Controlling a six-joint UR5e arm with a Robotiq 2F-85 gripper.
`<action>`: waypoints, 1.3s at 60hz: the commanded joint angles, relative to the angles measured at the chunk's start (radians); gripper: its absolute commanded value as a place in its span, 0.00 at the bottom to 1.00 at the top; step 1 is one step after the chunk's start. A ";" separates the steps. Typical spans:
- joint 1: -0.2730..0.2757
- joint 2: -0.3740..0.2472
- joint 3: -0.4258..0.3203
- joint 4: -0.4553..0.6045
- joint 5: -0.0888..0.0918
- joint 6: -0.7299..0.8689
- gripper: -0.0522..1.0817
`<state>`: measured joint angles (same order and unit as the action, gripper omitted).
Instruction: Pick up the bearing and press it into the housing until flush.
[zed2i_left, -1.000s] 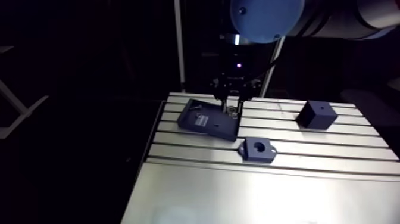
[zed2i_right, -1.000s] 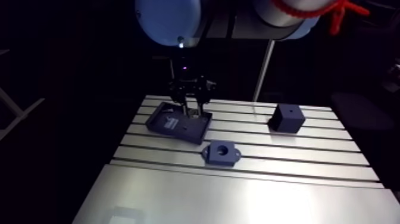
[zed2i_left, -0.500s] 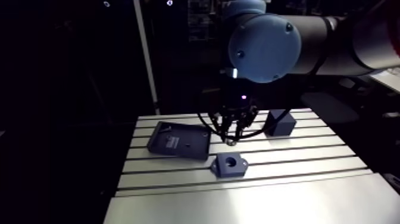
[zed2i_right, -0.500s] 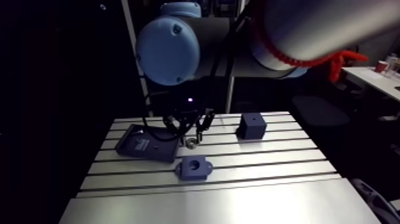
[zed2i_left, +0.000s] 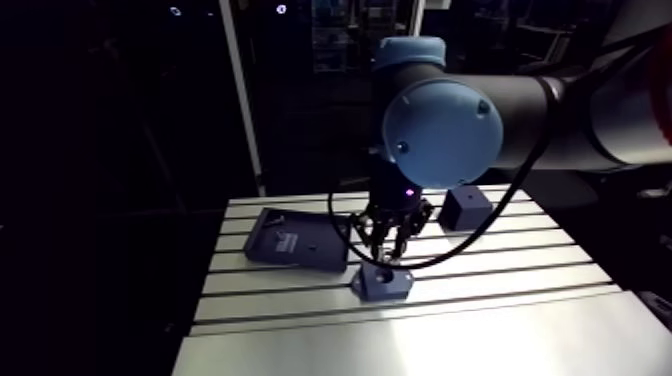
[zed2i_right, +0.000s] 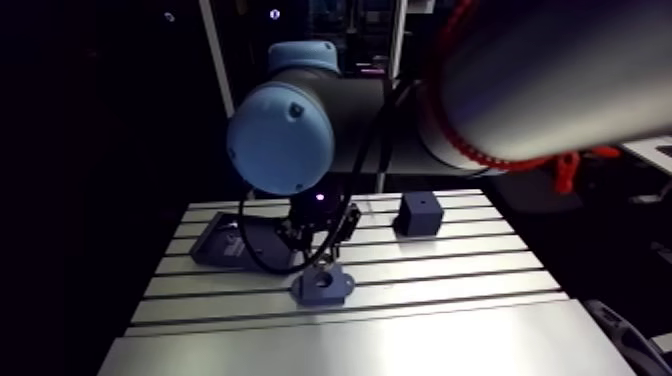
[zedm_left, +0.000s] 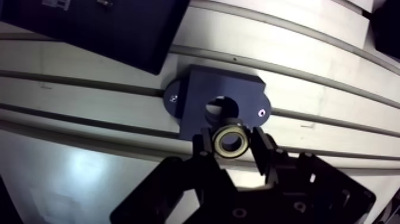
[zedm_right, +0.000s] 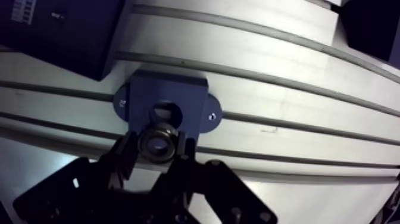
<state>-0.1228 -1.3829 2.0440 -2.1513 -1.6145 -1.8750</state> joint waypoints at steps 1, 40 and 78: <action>0.001 0.006 0.029 -0.040 -0.002 0.000 0.61; 0.002 0.046 0.053 -0.121 -0.005 0.004 0.62; 0.003 0.060 0.055 -0.134 -0.006 0.004 0.63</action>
<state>-0.1200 -1.3237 2.0979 -2.2839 -1.6195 -1.8711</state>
